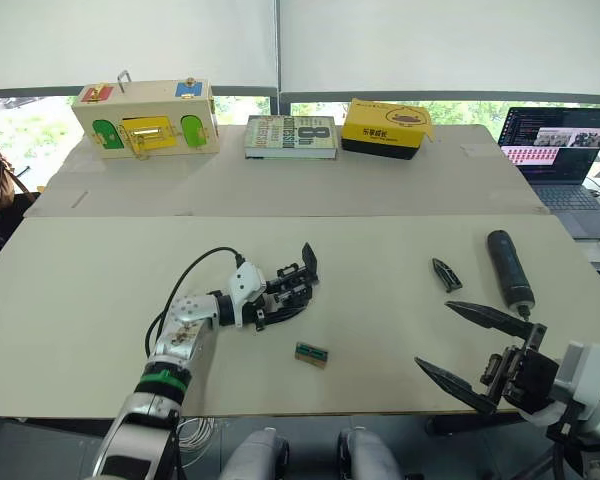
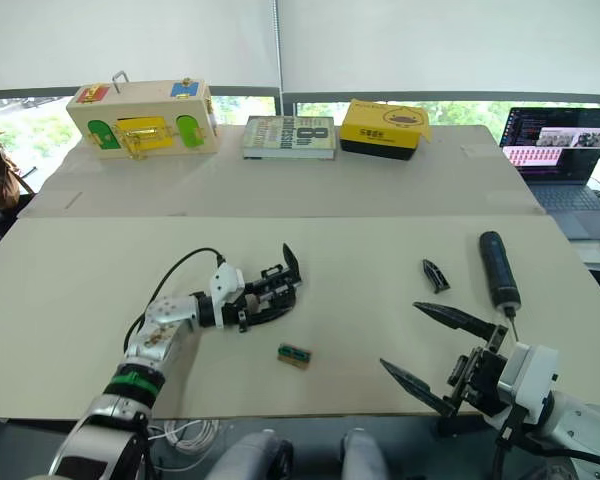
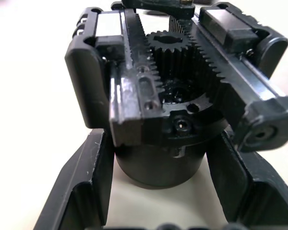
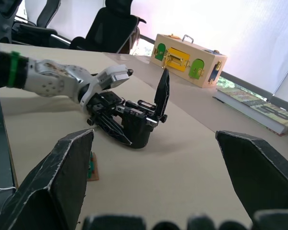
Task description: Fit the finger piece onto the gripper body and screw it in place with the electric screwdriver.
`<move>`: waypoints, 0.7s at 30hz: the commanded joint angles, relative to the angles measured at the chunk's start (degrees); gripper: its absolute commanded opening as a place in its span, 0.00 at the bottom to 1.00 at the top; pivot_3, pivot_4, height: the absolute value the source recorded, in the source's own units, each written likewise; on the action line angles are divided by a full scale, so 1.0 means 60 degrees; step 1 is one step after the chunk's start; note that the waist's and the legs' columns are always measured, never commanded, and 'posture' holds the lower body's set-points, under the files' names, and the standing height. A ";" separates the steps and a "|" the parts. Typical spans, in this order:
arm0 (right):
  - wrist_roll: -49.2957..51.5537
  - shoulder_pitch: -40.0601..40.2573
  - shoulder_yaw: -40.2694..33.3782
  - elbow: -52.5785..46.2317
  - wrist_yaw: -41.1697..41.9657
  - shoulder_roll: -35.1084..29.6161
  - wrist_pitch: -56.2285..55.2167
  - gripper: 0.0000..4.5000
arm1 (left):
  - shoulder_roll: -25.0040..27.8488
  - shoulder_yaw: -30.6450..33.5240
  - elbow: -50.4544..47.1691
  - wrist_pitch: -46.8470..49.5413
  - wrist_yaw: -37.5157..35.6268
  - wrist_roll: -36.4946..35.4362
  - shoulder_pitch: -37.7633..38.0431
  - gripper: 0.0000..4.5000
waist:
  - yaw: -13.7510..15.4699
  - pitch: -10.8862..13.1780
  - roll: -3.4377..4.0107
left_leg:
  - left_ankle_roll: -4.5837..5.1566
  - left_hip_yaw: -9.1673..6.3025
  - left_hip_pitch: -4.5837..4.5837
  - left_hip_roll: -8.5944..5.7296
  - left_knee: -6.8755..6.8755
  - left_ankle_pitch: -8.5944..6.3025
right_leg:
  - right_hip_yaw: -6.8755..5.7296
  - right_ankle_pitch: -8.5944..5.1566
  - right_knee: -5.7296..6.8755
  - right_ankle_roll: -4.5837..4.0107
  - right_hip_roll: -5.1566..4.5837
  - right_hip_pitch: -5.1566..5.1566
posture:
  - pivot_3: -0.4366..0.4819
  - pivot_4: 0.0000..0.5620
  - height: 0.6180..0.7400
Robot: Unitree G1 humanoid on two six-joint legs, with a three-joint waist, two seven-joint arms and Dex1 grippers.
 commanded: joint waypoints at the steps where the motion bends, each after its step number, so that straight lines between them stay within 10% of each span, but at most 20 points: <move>1: 0.0032 -0.0111 -0.0061 -0.0148 0.0013 -0.0001 -0.0185 1.00 | -0.0214 0.0033 -0.2111 0.1212 0.1194 -0.0175 0.0681 0.51 | 0.0012 0.0001 0.0000 | -0.0002 0.0000 0.0001 0.0000 0.0001 -0.0001 | -0.0001 0.0000 0.0003 0.0001 0.0000 0.0001 | 0.48 0.27 1.00; 19: 0.0206 -0.0123 -0.0024 -0.0050 0.0368 -0.0037 -0.0096 1.00 | -0.0454 -0.1228 -0.4043 0.2406 0.3522 0.0776 0.2248 0.51 | 0.0045 0.0002 0.0002 | -0.0047 0.0000 0.0022 0.0000 0.0002 -0.0026 | -0.0006 -0.0011 0.0002 0.0015 -0.0005 0.0027 | 0.48 0.27 1.00; 21: 0.0194 -0.0154 -0.0012 -0.0042 0.0375 -0.0033 -0.0093 1.00 | -0.0395 -0.1205 -0.4072 0.2508 0.3479 0.0680 0.2262 0.74 | 0.0042 0.0002 0.0002 | -0.0047 0.0000 0.0024 0.0000 0.0002 -0.0026 | -0.0006 -0.0012 0.0003 0.0016 -0.0005 0.0028 | 0.48 0.27 1.00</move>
